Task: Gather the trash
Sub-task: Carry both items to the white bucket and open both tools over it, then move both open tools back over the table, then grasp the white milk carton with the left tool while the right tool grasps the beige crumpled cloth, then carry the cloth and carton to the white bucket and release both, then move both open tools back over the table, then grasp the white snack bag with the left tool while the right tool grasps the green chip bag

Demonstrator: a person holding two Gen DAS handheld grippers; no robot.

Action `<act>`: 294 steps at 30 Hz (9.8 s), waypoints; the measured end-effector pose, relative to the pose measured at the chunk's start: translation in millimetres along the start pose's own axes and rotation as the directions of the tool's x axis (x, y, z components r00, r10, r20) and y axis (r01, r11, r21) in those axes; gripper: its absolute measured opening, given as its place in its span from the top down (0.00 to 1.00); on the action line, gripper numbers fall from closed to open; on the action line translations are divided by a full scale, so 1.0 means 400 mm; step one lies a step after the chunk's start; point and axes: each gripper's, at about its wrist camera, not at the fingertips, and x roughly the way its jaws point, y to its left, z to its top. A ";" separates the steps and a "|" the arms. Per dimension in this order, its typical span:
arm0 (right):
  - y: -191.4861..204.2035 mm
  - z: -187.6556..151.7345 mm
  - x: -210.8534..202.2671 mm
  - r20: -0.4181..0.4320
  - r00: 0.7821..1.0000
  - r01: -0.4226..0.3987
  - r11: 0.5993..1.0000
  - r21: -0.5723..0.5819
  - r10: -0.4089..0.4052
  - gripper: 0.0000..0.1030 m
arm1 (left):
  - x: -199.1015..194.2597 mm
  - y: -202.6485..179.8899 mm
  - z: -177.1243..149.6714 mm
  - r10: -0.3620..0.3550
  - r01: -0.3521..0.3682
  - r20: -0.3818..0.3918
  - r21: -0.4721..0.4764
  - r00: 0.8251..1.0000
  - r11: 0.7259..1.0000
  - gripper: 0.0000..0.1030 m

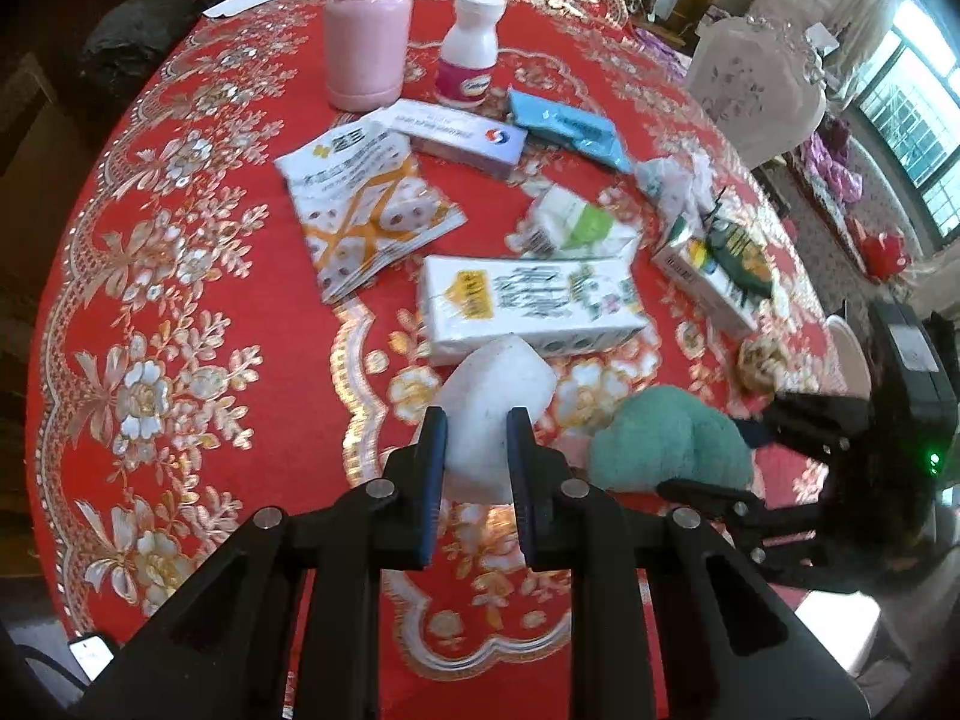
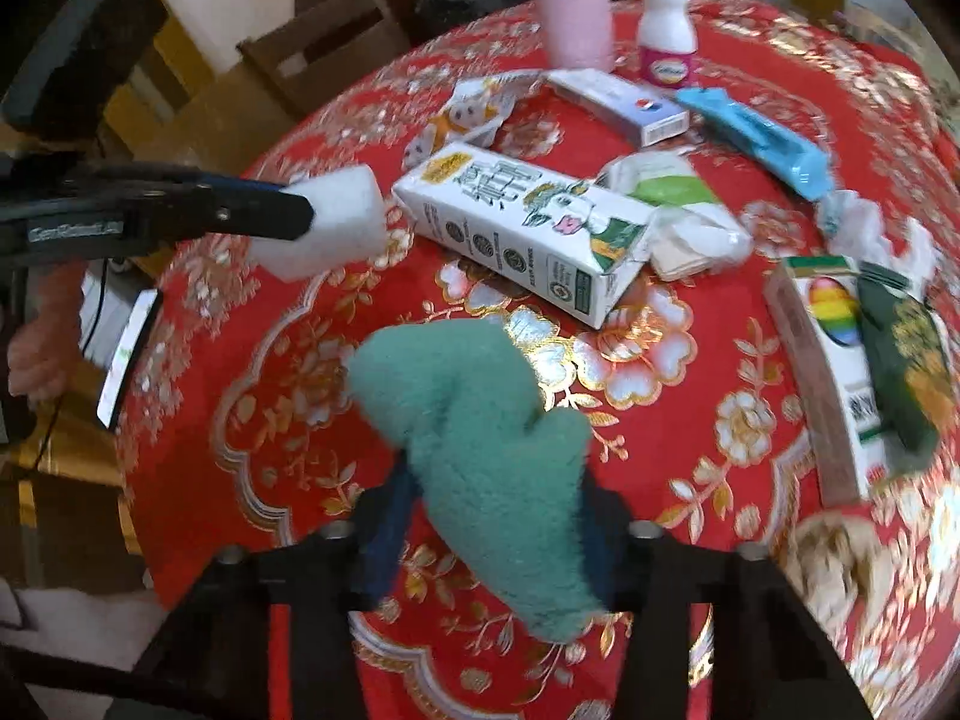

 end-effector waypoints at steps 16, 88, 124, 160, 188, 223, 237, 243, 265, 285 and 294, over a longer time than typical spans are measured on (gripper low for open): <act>-0.480 -0.468 -0.540 0.120 0.911 0.275 0.798 0.535 -0.395 0.62 | 0.114 -0.727 0.072 -0.309 0.316 -0.071 0.277 0.948 0.907 0.83; -0.294 -0.066 -0.161 0.057 0.973 0.194 0.927 0.322 -0.224 0.22 | 0.118 -0.095 0.138 0.283 -0.271 0.089 -0.121 0.955 0.955 0.42; -0.283 -0.095 -0.083 0.018 0.983 0.169 0.937 0.307 -0.183 0.65 | 0.182 -0.218 -0.043 0.052 -0.034 -0.135 0.129 0.989 0.991 0.35; -0.735 -0.695 -0.570 -0.126 0.829 0.478 0.574 0.665 -0.544 0.69 | 0.336 -1.161 0.034 -0.230 0.275 -0.153 0.431 0.961 0.859 0.49; -0.726 -0.677 -0.569 -0.110 0.830 0.457 0.553 0.696 -0.547 0.28 | 0.299 -1.049 0.055 -0.111 0.102 0.004 0.357 0.994 0.929 0.39; -0.354 -0.081 -0.200 0.020 0.926 0.349 0.874 0.339 -0.378 0.27 | 0.134 -0.340 0.083 0.170 -0.169 0.105 -0.020 0.980 0.985 0.39; -0.340 0.031 -0.120 0.010 0.950 0.294 0.905 0.308 -0.312 0.25 | 0.103 -0.033 0.122 0.135 -0.114 0.084 -0.218 0.987 0.969 0.39; -0.364 0.077 -0.105 0.012 0.949 0.296 0.905 0.305 -0.315 0.24 | 0.100 0.089 0.198 0.108 -0.072 0.092 -0.330 0.990 0.941 0.39; -0.383 0.141 -0.032 0.005 0.969 0.236 0.928 0.287 -0.248 0.30 | 0.228 0.183 0.271 0.188 -0.170 0.030 -0.306 0.982 0.937 0.39; -0.357 0.007 -0.214 0.150 0.962 0.159 0.916 0.367 -0.227 0.75 | 0.079 -0.183 0.170 -0.022 0.033 0.122 -0.090 0.992 0.995 0.92; -0.463 -0.193 -0.339 0.108 0.935 0.248 0.839 0.484 -0.339 0.75 | 0.129 -0.549 0.171 -0.108 0.096 0.092 0.128 0.990 0.987 0.92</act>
